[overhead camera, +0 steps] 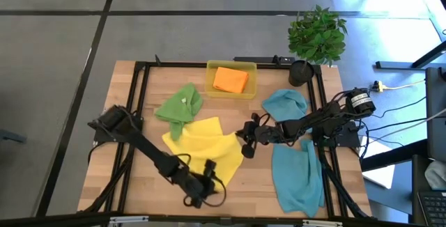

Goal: Fold microfiber towels
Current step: Fold the yellow microfiber cloth

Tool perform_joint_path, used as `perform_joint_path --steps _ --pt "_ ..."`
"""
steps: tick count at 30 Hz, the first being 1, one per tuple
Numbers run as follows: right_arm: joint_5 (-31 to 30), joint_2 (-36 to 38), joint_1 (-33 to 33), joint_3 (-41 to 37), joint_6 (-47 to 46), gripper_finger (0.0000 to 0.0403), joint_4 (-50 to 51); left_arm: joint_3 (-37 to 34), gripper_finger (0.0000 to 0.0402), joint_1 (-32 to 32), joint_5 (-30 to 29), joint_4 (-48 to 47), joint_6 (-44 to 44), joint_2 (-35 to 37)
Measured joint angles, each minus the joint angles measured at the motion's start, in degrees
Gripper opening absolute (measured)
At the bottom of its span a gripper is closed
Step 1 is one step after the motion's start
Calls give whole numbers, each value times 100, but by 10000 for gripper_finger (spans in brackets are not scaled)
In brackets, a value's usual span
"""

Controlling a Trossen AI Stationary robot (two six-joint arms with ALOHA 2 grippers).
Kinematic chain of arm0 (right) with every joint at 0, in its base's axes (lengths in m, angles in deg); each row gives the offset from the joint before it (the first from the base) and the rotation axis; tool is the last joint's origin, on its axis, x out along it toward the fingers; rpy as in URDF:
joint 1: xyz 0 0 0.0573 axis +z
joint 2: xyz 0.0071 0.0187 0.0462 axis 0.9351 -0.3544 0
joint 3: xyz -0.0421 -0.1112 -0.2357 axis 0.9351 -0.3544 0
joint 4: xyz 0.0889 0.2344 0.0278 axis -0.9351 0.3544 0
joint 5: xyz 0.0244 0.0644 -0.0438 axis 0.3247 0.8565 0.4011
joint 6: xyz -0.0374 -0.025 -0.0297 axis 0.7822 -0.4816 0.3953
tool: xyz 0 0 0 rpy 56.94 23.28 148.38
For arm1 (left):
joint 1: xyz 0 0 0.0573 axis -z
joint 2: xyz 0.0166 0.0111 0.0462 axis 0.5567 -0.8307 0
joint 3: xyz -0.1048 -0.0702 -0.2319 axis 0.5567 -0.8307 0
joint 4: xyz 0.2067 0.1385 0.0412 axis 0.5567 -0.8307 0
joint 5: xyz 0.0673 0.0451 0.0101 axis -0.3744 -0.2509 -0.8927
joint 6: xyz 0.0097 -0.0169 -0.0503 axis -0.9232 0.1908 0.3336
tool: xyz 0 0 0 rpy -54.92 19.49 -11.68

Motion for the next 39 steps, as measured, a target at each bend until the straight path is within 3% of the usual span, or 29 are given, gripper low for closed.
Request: perform_joint_path --steps 4,9,22,27,35,39 --pt "37 0 4 0 -3 6 8 403 198 -12 383 -257 -62 -312" --pt "37 0 2 0 -6 6 39 476 198 -88 379 -718 117 -466" --pt "46 0 4 2 -36 6 104 507 190 -124 257 -490 142 -845" --pt "46 0 2 2 -38 7 145 511 141 -13 38 -445 -112 -865" --pt "46 0 2 2 -34 8 226 511 15 38 59 -418 -417 -875" --pt "41 0 2 2 -34 8 229 705 2 242 -675 -606 -990 -722"
